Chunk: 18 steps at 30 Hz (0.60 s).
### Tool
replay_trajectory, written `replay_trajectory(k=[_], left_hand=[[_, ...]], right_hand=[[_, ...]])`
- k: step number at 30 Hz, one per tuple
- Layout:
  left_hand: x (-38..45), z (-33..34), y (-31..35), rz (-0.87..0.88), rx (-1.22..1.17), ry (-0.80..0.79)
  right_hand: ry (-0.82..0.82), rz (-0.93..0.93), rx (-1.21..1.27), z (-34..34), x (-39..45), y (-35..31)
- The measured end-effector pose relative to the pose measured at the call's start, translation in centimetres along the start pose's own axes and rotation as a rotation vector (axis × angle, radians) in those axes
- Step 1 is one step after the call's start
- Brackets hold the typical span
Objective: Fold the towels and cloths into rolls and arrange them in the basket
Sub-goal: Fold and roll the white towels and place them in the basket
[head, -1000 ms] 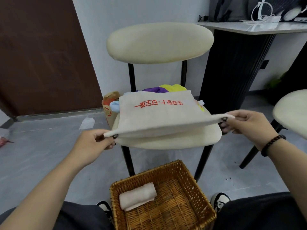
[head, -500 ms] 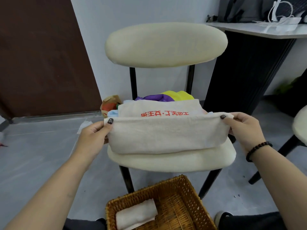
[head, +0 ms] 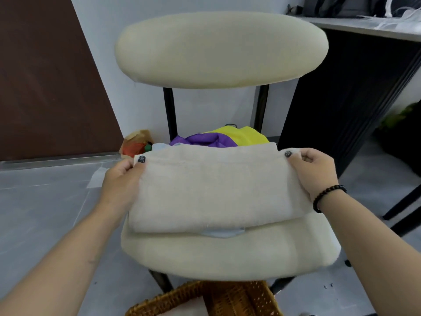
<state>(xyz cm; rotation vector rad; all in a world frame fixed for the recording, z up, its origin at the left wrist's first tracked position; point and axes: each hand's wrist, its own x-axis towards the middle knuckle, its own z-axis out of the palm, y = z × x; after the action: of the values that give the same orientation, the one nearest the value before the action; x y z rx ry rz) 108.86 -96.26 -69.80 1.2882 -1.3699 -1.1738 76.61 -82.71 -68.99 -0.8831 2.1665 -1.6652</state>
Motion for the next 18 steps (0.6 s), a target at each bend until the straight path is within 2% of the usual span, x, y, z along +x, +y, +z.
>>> replay_trajectory(k=[7, 13, 18], left_hand=[[3.4, 1.5, -0.1, 0.016, 0.051, 0.110], [5.3, 1.5, -0.7, -0.105, 0.303, -0.009], [5.4, 1.9, 0.0, -0.013, 0.384, 0.081]], right_hand=[[0.036, -0.006, 0.012, 3.1, 4.2, 0.0], [-0.134, 0.070, -0.362, 4.5, 5.6, 1.3], [-0.090, 0.019, -0.375, 4.8, 6.1, 1.0]])
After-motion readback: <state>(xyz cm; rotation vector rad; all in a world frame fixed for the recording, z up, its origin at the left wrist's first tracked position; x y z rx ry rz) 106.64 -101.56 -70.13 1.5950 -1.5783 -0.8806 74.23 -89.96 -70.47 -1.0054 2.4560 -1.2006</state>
